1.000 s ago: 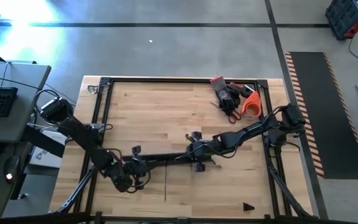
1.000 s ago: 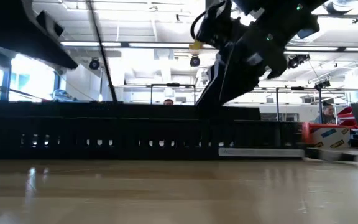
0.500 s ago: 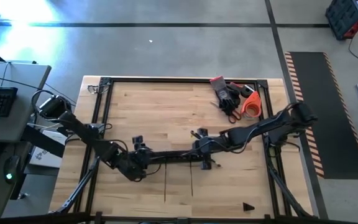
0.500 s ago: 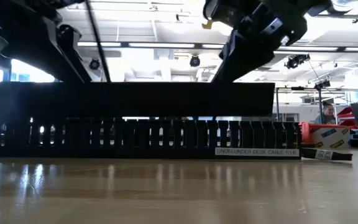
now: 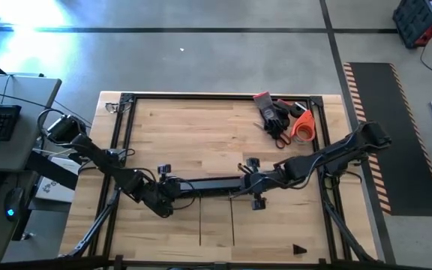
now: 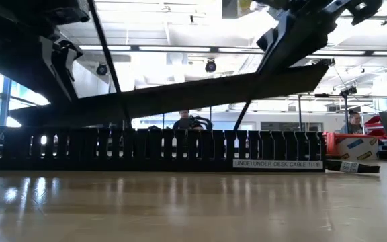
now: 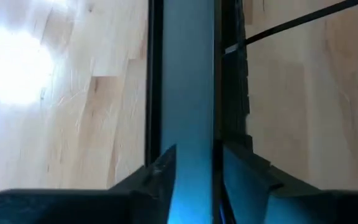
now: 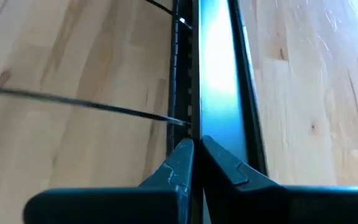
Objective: Ziptie cables
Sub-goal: Close the black cable duct
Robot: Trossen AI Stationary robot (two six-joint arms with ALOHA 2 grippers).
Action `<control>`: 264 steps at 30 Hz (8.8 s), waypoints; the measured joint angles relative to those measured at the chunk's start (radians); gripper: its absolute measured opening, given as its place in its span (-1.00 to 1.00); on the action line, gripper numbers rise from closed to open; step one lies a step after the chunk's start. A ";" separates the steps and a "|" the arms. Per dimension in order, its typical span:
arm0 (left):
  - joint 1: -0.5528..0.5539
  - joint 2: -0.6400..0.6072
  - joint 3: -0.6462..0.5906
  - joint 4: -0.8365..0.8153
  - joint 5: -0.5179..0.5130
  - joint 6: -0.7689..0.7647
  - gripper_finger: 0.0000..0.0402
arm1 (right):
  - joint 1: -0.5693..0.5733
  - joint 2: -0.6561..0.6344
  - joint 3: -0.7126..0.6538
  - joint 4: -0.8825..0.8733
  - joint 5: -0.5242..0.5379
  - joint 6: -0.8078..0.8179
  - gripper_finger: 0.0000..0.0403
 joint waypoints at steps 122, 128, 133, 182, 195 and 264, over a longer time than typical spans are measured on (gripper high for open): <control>-0.074 0.425 -0.235 1.452 0.287 -0.999 -1.00 | 0.237 0.462 0.001 0.562 0.314 -0.366 0.39; -0.075 0.425 -0.235 1.478 0.282 -0.932 -0.89 | 0.230 0.458 0.001 0.550 0.251 -0.335 0.01; -0.048 0.368 -0.275 1.532 0.374 -0.879 -0.62 | 0.208 0.412 0.001 0.482 0.202 -0.306 0.01; -0.299 -0.148 0.116 -0.222 -0.074 -0.655 -1.00 | -0.255 0.925 1.253 -0.643 -0.351 -0.281 0.01; -0.268 -0.163 0.016 -0.194 -0.088 -0.650 -1.00 | -0.256 0.919 1.225 -0.657 -0.433 -0.046 0.01; -0.223 -0.181 -0.357 0.333 -0.048 -0.654 -1.00 | -0.235 0.945 1.248 -0.709 -0.427 -0.110 0.01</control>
